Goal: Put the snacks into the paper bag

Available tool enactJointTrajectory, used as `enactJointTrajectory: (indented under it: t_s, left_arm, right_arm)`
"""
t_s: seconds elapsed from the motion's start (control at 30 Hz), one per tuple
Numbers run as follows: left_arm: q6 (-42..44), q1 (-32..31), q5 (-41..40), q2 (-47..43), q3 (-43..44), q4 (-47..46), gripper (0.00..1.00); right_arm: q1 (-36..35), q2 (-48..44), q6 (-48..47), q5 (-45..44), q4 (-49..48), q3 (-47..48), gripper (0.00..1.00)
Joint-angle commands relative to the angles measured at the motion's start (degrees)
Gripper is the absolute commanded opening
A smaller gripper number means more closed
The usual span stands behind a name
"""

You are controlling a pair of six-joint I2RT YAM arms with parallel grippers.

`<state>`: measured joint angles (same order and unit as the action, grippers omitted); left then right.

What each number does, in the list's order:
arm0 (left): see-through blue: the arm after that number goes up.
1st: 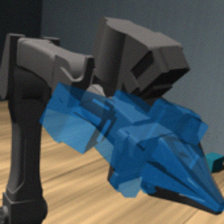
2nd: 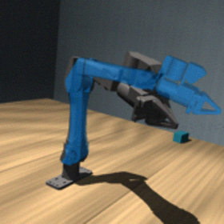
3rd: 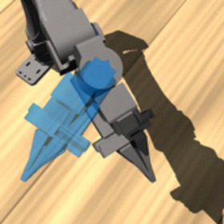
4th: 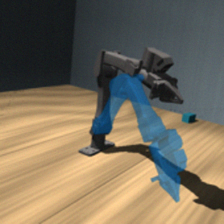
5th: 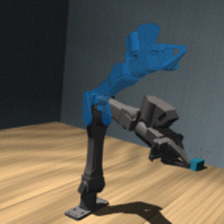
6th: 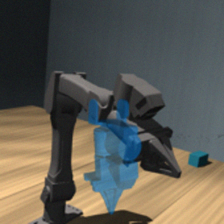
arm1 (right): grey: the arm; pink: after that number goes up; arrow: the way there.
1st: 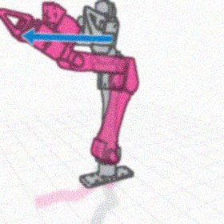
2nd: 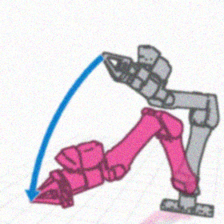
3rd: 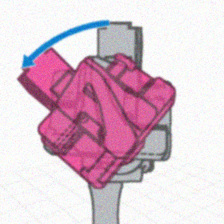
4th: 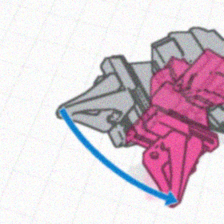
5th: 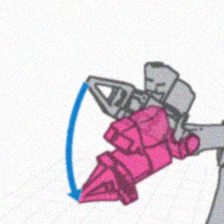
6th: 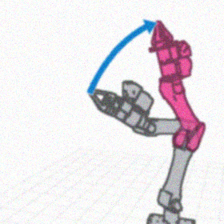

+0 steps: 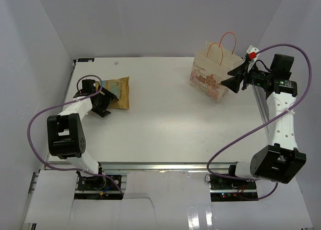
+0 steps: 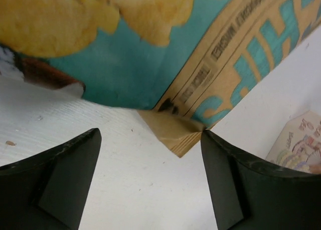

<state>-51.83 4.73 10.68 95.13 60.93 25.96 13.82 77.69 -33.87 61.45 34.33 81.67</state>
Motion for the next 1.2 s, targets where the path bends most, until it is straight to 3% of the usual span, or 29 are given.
enactJointTrajectory:
  t_s: [0.0,0.03,0.13,0.3,0.53,0.73,0.93,1.17]
  left_arm:
    - [3.4,0.3,6.0,-7.4,-4.6,-8.0,0.93]
    - [3.8,0.3,6.8,-11.2,-6.3,-9.9,0.98]
    - [6.0,0.3,9.3,-18.3,-13.1,-18.1,0.98]
    - [7.3,0.3,6.6,-20.8,-16.3,-22.6,0.98]
    - [-7.0,-1.7,1.7,-20.0,-25.8,-41.9,0.98]
    - [-11.0,-7.0,-3.8,-15.0,-23.1,-46.3,0.98]
    - [-13.7,-7.7,-6.5,-7.2,-18.9,-47.0,0.98]
    - [-21.9,-7.7,-12.4,-4.6,-21.1,-46.4,0.98]
  right_arm:
    - [-1.6,-4.2,-5.2,3.3,3.8,-1.2,0.67]
    - [-1.8,-4.6,-6.1,3.4,4.3,-2.4,0.67]
    - [-2.5,-5.8,-7.0,3.2,4.7,-4.0,0.67]
    - [-3.5,-6.5,-7.4,3.2,4.8,-5.6,0.67]
    - [-4.2,-6.1,-7.0,3.3,3.5,-5.8,0.67]
    - [-4.2,-6.3,-7.2,3.0,2.9,-5.9,0.67]
    - [-4.2,-6.6,-7.0,3.1,2.7,-6.4,0.67]
    - [-4.2,-7.0,-7.0,2.9,2.7,-6.1,0.67]
